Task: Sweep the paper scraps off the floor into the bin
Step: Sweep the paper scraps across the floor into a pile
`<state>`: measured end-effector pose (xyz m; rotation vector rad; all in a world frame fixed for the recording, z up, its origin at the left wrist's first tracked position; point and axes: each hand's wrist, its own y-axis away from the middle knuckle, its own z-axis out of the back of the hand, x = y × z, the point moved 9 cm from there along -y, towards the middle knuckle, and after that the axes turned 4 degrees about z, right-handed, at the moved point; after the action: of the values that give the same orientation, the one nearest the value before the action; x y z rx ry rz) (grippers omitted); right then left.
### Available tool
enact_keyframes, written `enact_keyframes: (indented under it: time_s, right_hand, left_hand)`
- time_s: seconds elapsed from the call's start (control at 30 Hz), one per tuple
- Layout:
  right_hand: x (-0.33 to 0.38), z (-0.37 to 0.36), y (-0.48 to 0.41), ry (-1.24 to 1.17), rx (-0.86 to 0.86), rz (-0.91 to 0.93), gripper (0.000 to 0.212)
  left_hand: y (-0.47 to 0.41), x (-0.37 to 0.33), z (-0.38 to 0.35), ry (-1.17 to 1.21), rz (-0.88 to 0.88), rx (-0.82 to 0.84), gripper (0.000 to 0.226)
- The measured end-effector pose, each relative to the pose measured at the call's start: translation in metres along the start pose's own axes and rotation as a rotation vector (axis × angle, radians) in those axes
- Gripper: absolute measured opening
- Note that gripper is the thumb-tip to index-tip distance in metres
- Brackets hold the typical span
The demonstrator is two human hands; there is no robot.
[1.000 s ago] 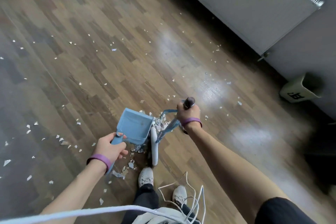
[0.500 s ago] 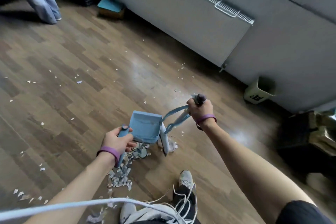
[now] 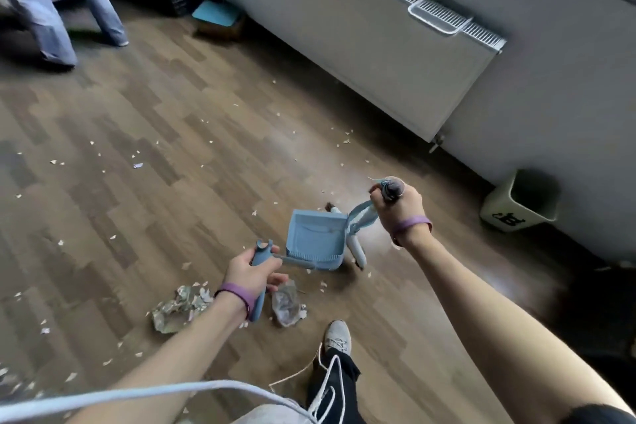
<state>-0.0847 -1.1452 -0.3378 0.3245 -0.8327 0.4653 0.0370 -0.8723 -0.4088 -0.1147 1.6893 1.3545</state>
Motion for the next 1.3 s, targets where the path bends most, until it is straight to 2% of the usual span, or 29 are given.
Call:
enact_keyframes:
  time_s: [0.17,0.37,0.53,0.63,0.73,0.8,0.9,1.03,1.17,1.3]
  right_hand:
    - [-0.052,0.052,-0.074,0.08,0.063,0.027,0.009]
    - [-0.104,0.08,-0.133,0.151,0.135,-0.062,0.006]
    - [-0.143,0.072,-0.159,0.199,0.228,-0.134,0.011]
    - [-0.164,0.049,-0.16,0.328,0.386,-0.138,0.016]
    - [-0.179,0.028,-0.151,0.327,0.465,-0.163,0.021]
    - [-0.182,0.01,-0.148,0.32,0.531,-0.133,0.024]
    - [-0.183,-0.006,-0.144,0.311,0.595,-0.118,0.027]
    - [-0.186,-0.018,-0.143,0.373,0.597,-0.079,0.026]
    - [-0.18,-0.035,-0.137,0.473,0.567,-0.089,0.039]
    - [-0.154,-0.067,-0.109,0.52,0.61,-0.015,0.049]
  left_hand:
    - [-0.03,-0.016,-0.089,0.013,0.064,-0.027,0.017]
    - [-0.062,-0.026,-0.161,0.003,0.113,-0.038,0.017]
    - [-0.086,-0.022,-0.211,-0.065,0.158,0.034,0.014]
    - [-0.097,-0.016,-0.234,-0.071,0.185,0.078,0.015]
    - [-0.102,-0.011,-0.253,-0.055,0.208,0.11,0.023]
    - [-0.101,-0.008,-0.262,-0.063,0.229,0.123,0.028]
    - [-0.098,-0.006,-0.264,-0.074,0.247,0.125,0.023]
    - [-0.095,-0.007,-0.256,-0.09,0.257,0.121,0.021]
    - [-0.09,-0.001,-0.241,-0.054,0.264,0.11,0.018]
    - [-0.081,0.011,-0.202,-0.049,0.255,0.068,0.016]
